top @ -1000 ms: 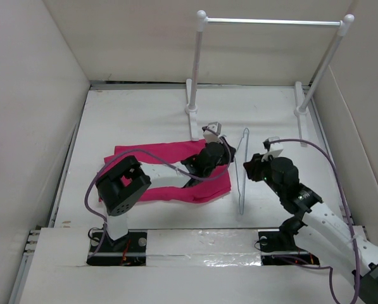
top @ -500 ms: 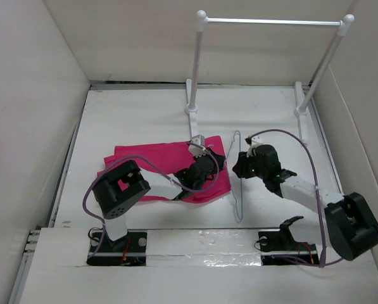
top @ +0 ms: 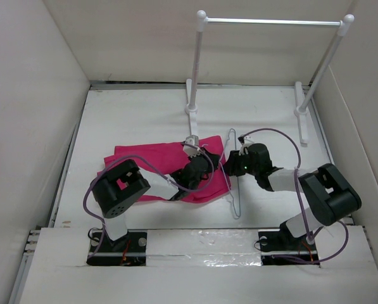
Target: Place the trousers on the hanger
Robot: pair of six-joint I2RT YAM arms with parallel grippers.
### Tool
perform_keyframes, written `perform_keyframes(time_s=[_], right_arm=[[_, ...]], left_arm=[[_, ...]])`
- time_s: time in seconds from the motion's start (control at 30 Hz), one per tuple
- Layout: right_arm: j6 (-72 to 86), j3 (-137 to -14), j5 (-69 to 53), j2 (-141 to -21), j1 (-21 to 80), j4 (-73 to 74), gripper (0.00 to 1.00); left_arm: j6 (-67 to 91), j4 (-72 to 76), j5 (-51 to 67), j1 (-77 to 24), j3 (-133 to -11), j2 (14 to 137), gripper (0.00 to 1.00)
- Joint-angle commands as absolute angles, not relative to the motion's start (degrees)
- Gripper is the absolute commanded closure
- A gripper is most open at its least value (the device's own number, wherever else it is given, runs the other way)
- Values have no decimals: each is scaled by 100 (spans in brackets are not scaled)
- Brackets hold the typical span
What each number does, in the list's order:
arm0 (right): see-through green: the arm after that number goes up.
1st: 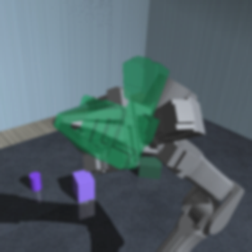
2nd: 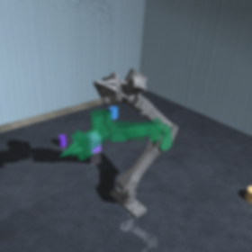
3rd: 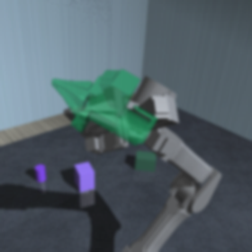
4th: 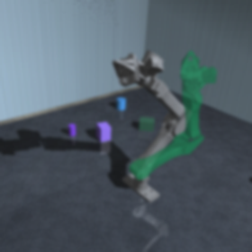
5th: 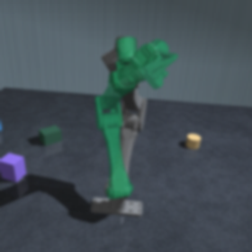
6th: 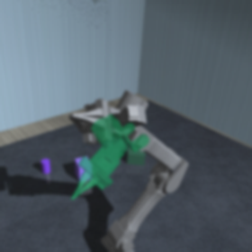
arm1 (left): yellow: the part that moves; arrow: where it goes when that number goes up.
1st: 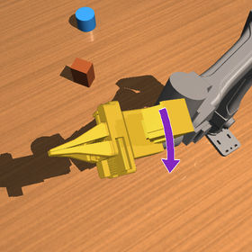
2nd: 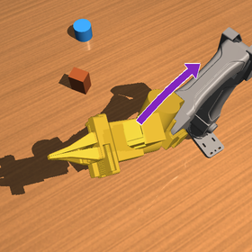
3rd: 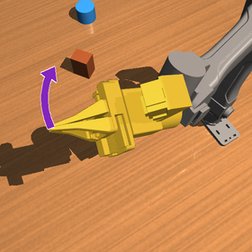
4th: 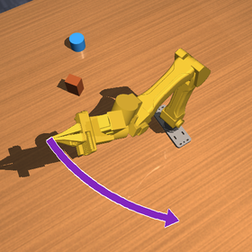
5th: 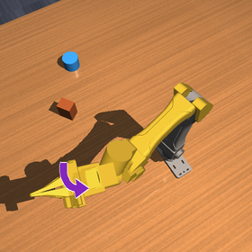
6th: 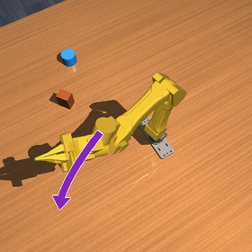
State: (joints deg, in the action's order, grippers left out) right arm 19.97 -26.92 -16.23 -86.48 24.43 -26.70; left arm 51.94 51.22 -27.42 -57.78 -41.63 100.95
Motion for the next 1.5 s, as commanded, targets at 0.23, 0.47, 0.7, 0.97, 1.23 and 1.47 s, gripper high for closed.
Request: perform_keyframes(time_s=[0.23, 0.47, 0.7, 0.97, 1.23, 1.47], right_arm=[[2417, -2409, -2048, -8694, 2320, -3919, 100], [2470, -1837, -1951, -7273, 1820, -3569, 100], [2127, -1688, -1521, -5734, 1311, -2146, 100], [1811, -1872, -1046, -4412, 203, -915, 100], [1986, -1846, -1266, -4491, -255, -958, 100], [2030, -1837, -1476, -4764, -255, -1072, 100]], left_arm=[[4738, 5142, -2786, -5730, -3867, 9783, 100], [4449, 4861, -3067, -5678, -3770, 9387, 100], [4255, 4659, -3067, -5678, -3542, 9202, 100], [4043, 4237, -3269, -5678, -2937, 8492, 100], [3753, 3569, -3639, -5871, -2865, 7752, 100], [2910, 3507, -3262, -5924, -3462, 7963, 100]])
